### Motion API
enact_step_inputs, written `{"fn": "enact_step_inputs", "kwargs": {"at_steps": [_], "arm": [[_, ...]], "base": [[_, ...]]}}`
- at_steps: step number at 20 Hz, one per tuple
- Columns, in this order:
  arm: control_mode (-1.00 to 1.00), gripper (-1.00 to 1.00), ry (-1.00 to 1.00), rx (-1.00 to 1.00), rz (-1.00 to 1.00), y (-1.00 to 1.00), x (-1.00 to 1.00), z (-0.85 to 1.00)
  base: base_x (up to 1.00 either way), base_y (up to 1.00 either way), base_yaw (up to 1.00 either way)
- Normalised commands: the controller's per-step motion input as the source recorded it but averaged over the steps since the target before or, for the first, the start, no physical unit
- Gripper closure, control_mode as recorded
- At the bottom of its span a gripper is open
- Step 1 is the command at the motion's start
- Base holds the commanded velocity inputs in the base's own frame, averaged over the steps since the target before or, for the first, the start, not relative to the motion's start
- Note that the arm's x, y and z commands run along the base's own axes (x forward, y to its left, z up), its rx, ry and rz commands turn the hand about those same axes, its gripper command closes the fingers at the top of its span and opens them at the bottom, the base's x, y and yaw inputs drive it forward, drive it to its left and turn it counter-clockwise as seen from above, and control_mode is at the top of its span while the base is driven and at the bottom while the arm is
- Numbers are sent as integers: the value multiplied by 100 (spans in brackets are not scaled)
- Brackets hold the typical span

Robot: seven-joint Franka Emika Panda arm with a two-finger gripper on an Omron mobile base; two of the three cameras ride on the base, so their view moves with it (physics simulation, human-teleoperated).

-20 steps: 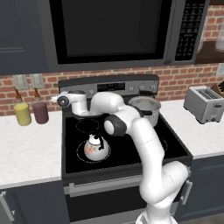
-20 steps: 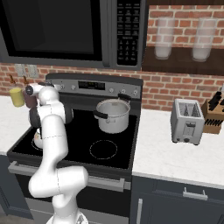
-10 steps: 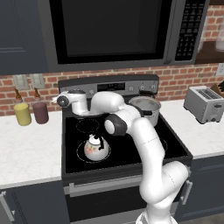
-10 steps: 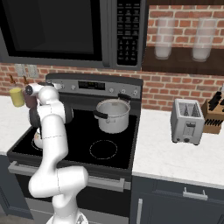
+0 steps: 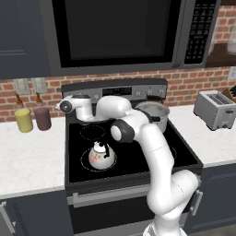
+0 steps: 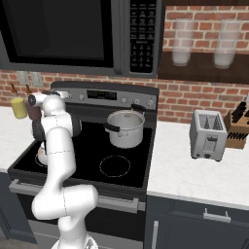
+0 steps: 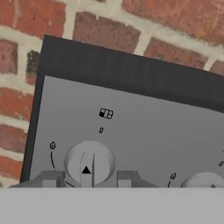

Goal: Pick the kettle from the counter and place it on a stove burner. Then turn the burner on.

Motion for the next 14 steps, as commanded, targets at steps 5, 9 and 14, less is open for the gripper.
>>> {"fn": "enact_step_inputs", "kwargs": {"at_steps": [5,9,14], "arm": [[-100,100,0,-12,0,0,-15,0],[-100,100,0,-14,0,0,-16,0],[-100,100,0,-14,0,0,-6,0]], "base": [[0,0,0],[0,0,0],[0,0,0]]}}
